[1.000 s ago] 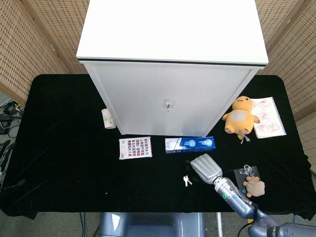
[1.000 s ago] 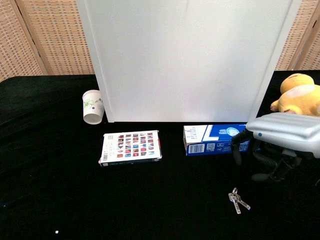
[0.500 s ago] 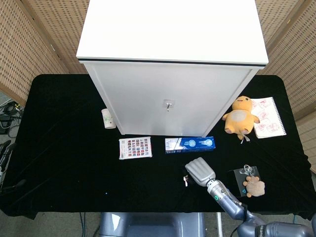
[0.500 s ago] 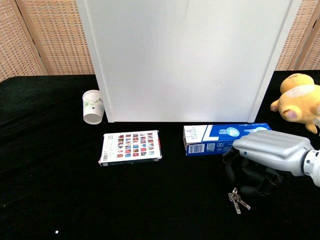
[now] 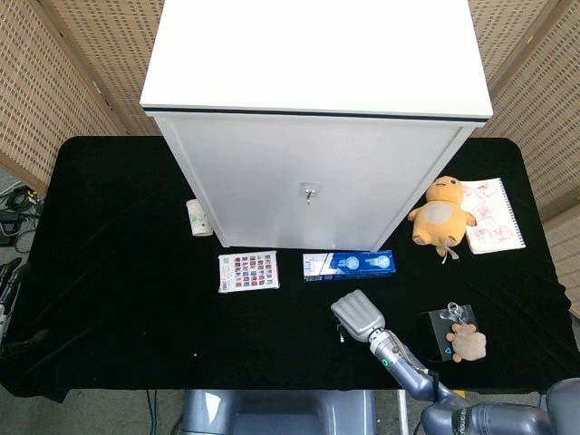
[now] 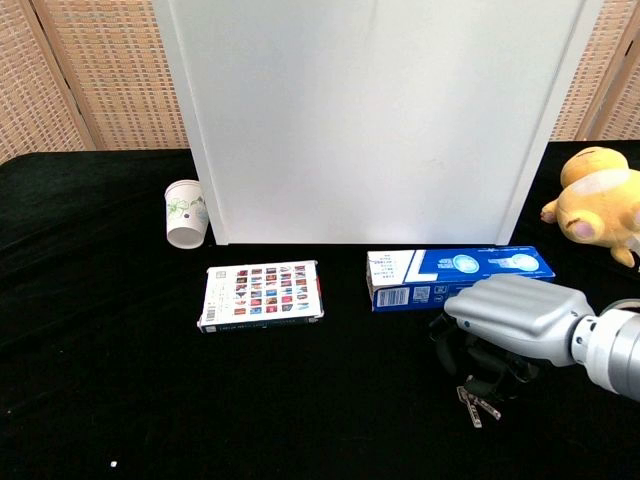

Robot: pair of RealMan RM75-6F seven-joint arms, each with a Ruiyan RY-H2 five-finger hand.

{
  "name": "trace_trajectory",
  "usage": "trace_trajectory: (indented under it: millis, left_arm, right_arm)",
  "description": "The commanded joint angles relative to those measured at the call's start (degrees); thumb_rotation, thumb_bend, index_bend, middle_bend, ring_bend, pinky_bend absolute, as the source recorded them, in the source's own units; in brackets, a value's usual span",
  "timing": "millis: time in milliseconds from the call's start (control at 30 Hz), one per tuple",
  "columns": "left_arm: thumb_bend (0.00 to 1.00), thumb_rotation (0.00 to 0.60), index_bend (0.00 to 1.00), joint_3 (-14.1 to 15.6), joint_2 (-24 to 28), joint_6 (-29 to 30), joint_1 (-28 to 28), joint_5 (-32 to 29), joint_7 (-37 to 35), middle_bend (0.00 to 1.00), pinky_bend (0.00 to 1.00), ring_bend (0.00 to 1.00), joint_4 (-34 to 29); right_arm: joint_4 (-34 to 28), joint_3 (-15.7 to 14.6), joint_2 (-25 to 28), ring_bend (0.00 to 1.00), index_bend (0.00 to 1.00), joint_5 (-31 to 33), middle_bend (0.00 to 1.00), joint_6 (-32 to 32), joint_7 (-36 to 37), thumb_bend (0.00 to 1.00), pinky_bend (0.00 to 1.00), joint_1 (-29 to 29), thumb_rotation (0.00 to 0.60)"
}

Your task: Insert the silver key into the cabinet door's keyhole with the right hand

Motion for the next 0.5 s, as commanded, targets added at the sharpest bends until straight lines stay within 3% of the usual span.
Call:
trace_trajectory:
  millis: [33, 500]
  left_arm:
    - [0.0, 0.6, 0.0, 0.01, 0.05, 0.01, 0.0, 0.01, -0.14, 0.0, 0.0, 0.0, 0.01]
    - [0.0, 0.6, 0.0, 0.14, 0.2, 0.19, 0.07, 0.18, -0.66, 0.0, 0.0, 0.0, 0.13]
  right_arm:
    - [0.19, -0.07, -0.16, 0.9, 0.54, 0.57, 0.89, -0.21, -0.42, 0.54, 1.0, 0.2, 0.6]
    - [1.94, -0.71, -0.97, 0.9, 0.54, 1.51, 0.89, -0.55, -0.52, 0.54, 1.0, 0.77, 0.6]
